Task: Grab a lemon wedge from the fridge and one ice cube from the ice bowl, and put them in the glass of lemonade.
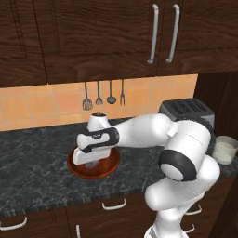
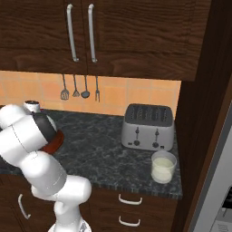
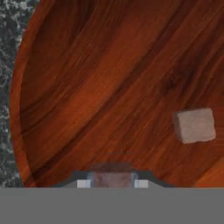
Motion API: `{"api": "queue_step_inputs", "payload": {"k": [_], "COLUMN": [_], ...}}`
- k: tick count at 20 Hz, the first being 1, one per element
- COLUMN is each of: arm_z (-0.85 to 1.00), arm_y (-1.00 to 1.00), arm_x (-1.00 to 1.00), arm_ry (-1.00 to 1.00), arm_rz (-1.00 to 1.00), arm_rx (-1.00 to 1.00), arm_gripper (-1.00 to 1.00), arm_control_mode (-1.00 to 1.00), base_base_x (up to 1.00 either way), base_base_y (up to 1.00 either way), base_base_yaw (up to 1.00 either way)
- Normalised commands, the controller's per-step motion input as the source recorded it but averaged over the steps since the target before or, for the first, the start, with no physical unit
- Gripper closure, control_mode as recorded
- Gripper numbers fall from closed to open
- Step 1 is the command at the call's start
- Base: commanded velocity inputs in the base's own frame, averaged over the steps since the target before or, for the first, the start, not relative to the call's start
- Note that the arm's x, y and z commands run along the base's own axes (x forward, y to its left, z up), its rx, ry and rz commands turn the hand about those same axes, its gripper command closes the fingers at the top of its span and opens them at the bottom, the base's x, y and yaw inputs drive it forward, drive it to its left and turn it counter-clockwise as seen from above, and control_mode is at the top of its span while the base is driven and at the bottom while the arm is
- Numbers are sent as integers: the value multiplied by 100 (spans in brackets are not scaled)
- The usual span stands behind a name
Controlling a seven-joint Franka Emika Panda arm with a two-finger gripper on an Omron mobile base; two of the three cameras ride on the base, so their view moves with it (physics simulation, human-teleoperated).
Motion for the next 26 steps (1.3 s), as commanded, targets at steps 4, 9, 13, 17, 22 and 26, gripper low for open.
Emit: {"api": "queue_step_inputs", "payload": {"k": [4, 9, 13, 17, 22, 26], "arm_z": [83, 61, 49, 56, 41, 16], "arm_y": [-33, -77, -100, -100, -100, -100], "arm_x": [-56, -45, -35, -28, -26, -22], "arm_ry": [-15, -14, -3, -3, 0, 0], "arm_rz": [0, -3, -6, -4, -5, -4], "arm_rx": [-8, -21, -26, -25, -16, -9], "arm_gripper": [100, 100, 100, 100, 100, 100], "arm_control_mode": [-100, -100, -100, -100, -100, -100], "base_base_x": [0, 0, 0, 0, 0, 0], "base_base_y": [0, 0, 0, 0, 0, 0], "base_base_yaw": [0, 0, 0, 0, 0, 0]}}
